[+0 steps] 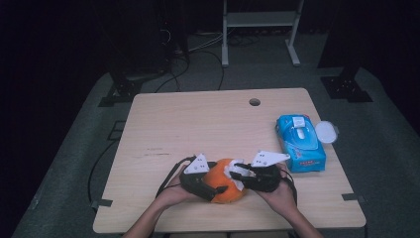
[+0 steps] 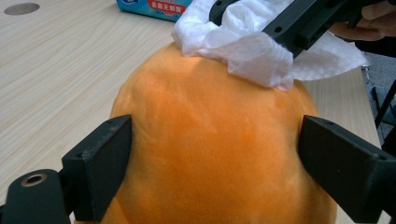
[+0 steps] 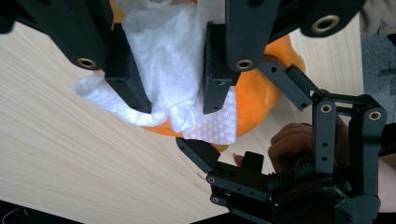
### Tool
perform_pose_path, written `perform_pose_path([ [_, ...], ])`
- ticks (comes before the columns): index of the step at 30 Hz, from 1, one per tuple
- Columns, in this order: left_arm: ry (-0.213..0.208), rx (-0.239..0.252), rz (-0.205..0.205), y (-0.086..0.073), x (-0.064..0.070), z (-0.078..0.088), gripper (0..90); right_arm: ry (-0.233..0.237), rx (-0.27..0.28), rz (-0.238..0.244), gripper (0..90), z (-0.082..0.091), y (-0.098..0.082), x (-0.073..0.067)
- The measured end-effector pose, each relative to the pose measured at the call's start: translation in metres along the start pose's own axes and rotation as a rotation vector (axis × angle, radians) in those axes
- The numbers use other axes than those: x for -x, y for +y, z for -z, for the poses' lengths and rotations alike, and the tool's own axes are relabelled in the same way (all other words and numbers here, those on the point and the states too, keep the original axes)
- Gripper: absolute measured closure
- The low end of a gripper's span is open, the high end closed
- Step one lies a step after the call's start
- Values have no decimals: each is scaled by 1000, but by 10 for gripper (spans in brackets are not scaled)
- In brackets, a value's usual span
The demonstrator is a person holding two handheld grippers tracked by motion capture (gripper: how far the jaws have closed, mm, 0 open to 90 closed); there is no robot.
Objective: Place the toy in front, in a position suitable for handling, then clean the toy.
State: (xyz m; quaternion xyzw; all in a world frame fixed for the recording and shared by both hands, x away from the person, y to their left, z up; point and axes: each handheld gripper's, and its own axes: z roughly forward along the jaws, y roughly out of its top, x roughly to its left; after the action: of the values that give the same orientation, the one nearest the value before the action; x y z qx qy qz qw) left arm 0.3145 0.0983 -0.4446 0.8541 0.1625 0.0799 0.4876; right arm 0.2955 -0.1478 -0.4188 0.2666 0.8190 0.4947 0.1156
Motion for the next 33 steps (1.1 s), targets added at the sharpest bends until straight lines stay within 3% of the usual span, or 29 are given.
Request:
perform_pose_path([
  [15, 2, -4, -2, 0, 1, 0, 107, -8, -5, 11, 636, 0, 0, -2],
  [19, 0, 1, -2, -2, -1, 3, 115, -19, -30, 17, 768, 1, 4, -2],
  [25, -15, 4, -12, 3, -4, 9, 120, -29, -40, 9, 796, 4, 2, 0],
  [27, -37, 15, -31, 6, -5, 18, 149, -43, -42, 3, 798, 7, 0, 1],
  [30, -28, 21, -35, 4, -7, 20, 264, -44, -40, -19, 802, 11, -3, 5],
  [33, -13, 11, -43, 2, -8, 16, 306, -49, -41, -21, 807, 13, -3, 4],
])
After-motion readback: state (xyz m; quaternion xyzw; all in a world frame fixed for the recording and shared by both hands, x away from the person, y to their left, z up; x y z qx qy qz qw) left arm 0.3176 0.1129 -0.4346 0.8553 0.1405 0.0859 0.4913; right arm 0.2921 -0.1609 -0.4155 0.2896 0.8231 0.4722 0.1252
